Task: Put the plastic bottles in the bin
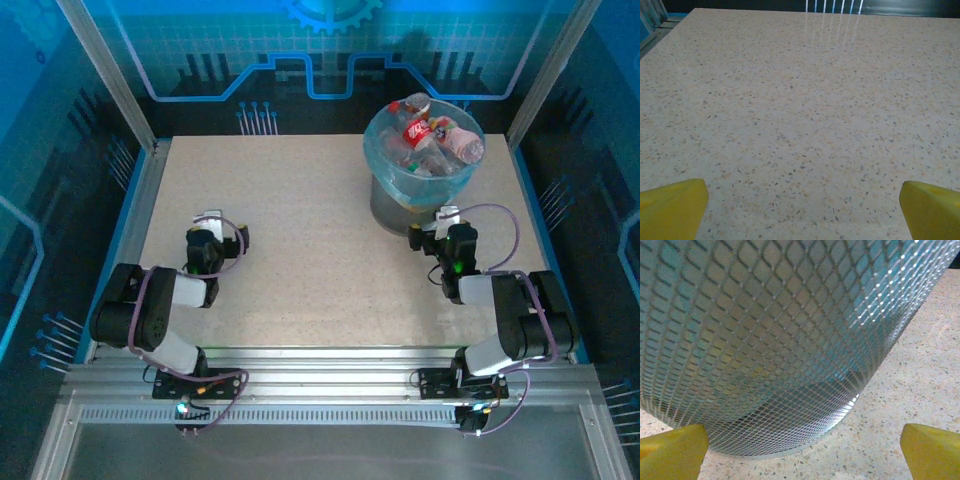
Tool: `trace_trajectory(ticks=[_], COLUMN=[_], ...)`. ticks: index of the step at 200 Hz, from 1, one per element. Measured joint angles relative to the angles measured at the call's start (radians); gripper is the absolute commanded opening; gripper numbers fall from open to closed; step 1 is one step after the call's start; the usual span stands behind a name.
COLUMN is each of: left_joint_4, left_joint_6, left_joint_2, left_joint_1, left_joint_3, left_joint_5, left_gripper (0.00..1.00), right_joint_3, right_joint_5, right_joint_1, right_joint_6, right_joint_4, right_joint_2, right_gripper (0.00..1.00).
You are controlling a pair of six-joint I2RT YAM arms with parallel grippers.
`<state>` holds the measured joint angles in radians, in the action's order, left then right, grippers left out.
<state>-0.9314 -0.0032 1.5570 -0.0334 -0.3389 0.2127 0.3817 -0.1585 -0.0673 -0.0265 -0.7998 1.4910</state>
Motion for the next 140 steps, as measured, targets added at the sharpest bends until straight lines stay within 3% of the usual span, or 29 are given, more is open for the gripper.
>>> trace_trajectory(ticks=[140], left_joint_4=[-0.002], left_joint_6=[-0.007], left_joint_2=[0.0], left_joint_1=[0.0], left_joint_3=[-0.001], left_joint_5=[0.012], left_gripper=[0.99], right_joint_3=[0.0], right_joint_5=[-0.002], right_joint_1=[0.0], right_joint_6=[0.0], right_joint_4=[0.0], right_joint_2=[0.0], right_gripper=[1.0])
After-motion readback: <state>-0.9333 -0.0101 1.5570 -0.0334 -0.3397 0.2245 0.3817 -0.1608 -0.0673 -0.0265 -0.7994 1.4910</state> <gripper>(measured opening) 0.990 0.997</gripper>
